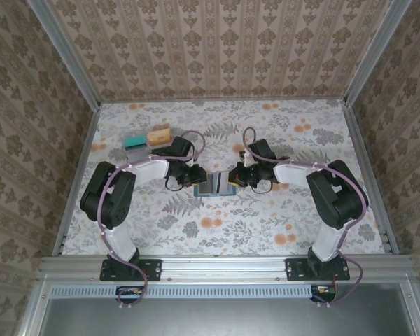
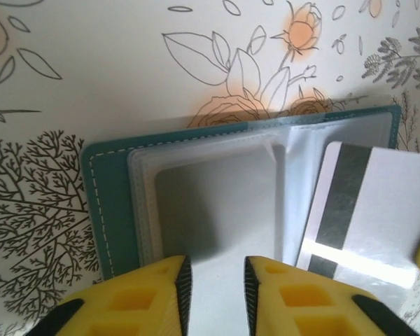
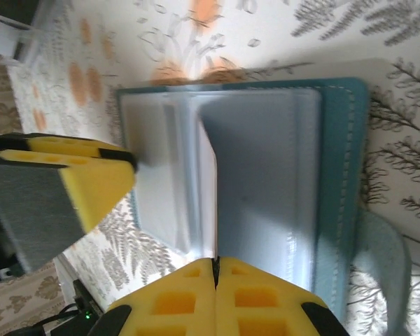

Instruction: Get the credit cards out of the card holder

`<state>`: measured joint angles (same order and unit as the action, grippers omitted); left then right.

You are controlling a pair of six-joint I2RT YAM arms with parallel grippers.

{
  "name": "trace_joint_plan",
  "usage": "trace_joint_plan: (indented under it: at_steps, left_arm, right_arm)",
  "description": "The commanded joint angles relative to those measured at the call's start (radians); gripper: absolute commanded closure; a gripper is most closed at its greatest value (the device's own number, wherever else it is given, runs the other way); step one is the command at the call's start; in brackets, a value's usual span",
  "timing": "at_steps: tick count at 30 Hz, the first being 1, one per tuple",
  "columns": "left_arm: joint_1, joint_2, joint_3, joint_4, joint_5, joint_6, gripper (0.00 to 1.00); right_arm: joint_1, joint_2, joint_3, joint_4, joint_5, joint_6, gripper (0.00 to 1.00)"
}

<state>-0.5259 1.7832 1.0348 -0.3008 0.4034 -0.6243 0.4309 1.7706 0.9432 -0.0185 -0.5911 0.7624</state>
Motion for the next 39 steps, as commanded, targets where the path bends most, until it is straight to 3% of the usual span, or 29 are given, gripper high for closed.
trace_joint_plan:
  at_steps: [1, 7, 13, 17, 22, 29, 39]
  left_arm:
    - [-0.002, -0.075, 0.018, -0.020, -0.003, 0.000, 0.66]
    - [0.005, -0.220, -0.053, 0.064, 0.023, -0.105, 0.48]
    - [0.016, -0.372, -0.152, 0.199, 0.087, -0.232, 0.28]
    - [0.030, -0.403, -0.196, 0.323, 0.193, -0.350, 0.25]
    - [0.040, -0.418, -0.205, 0.477, 0.296, -0.451, 0.25]
    - [0.063, -0.421, -0.226, 0.647, 0.354, -0.528, 0.38]
    - [0.111, -0.421, -0.243, 0.688, 0.384, -0.539, 0.80]
  right_arm:
    - [0.002, -0.081, -0.028, 0.076, -0.007, 0.041, 1.00]
    - [0.002, -0.167, -0.073, 0.175, -0.049, 0.101, 1.00]
    - [0.002, -0.203, -0.088, 0.405, -0.118, 0.281, 1.00]
    - [0.002, -0.205, -0.088, 0.562, -0.142, 0.402, 1.00]
    - [0.002, -0.217, -0.069, 0.614, -0.161, 0.460, 1.00]
    - [0.002, -0.210, -0.056, 0.623, -0.178, 0.478, 1.00]
    - [0.002, -0.194, -0.046, 0.627, -0.185, 0.487, 1.00]
